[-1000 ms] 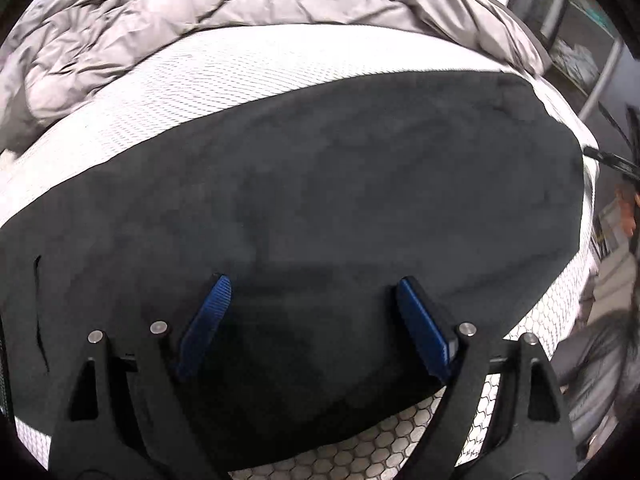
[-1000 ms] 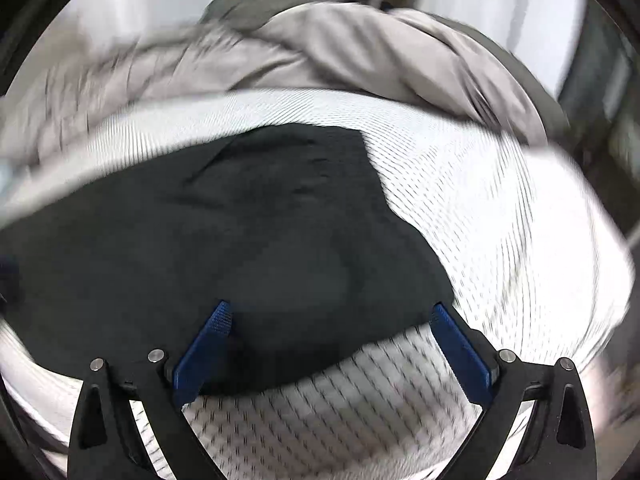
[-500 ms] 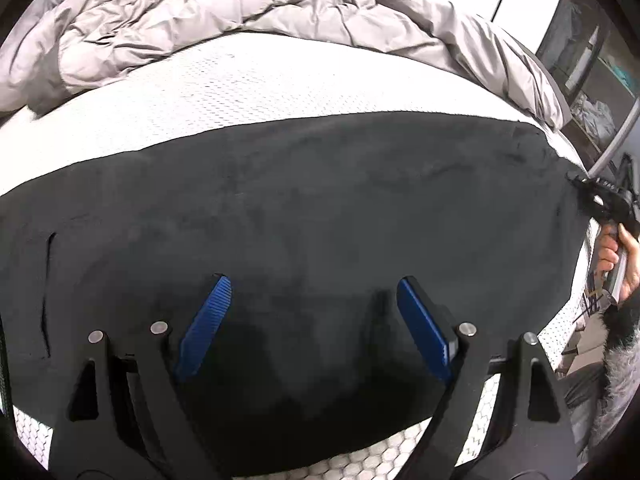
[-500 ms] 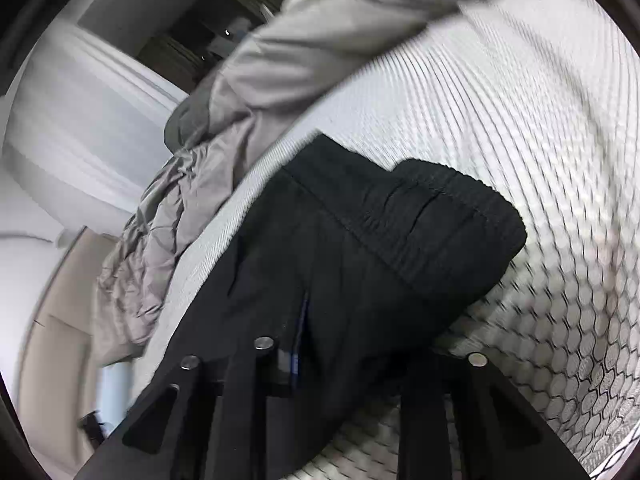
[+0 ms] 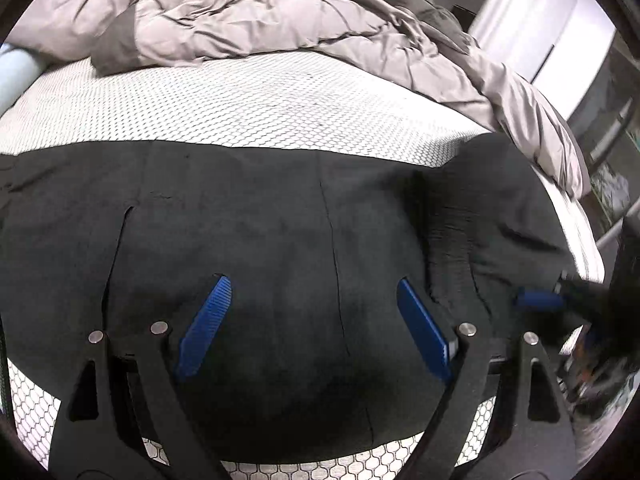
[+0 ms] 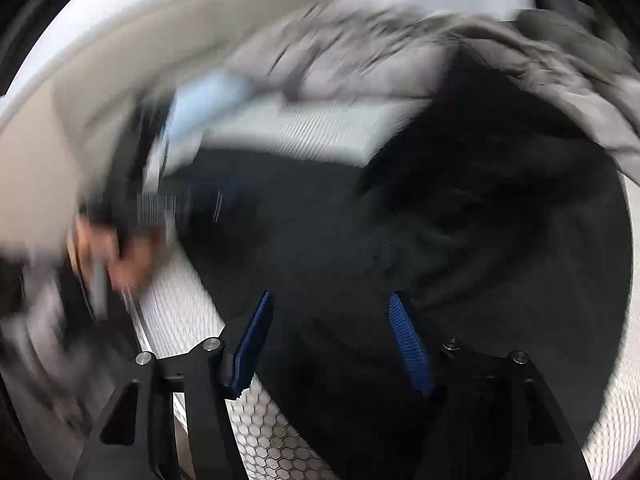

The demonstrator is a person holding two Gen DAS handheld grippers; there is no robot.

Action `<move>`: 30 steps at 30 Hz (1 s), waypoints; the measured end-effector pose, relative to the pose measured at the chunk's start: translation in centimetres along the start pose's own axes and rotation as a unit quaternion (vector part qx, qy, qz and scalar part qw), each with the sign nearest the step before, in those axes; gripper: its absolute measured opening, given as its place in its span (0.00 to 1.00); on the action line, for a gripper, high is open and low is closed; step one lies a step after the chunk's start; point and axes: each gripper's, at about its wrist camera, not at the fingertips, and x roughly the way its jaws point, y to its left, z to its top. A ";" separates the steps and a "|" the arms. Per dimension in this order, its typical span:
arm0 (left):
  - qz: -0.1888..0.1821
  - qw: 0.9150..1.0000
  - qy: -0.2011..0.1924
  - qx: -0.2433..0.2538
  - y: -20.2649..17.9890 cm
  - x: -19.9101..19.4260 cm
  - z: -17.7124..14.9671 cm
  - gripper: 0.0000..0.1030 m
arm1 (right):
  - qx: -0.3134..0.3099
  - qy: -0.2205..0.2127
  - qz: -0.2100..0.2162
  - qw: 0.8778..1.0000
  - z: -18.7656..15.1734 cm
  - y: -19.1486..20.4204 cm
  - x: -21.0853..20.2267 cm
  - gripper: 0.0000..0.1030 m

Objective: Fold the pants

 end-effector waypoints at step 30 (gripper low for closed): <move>-0.183 0.981 0.068 -0.017 -5.5 2.7 0.4 0.70 | 0.077 -0.090 -0.186 0.975 -5.1 -5.9 -8.7 0.77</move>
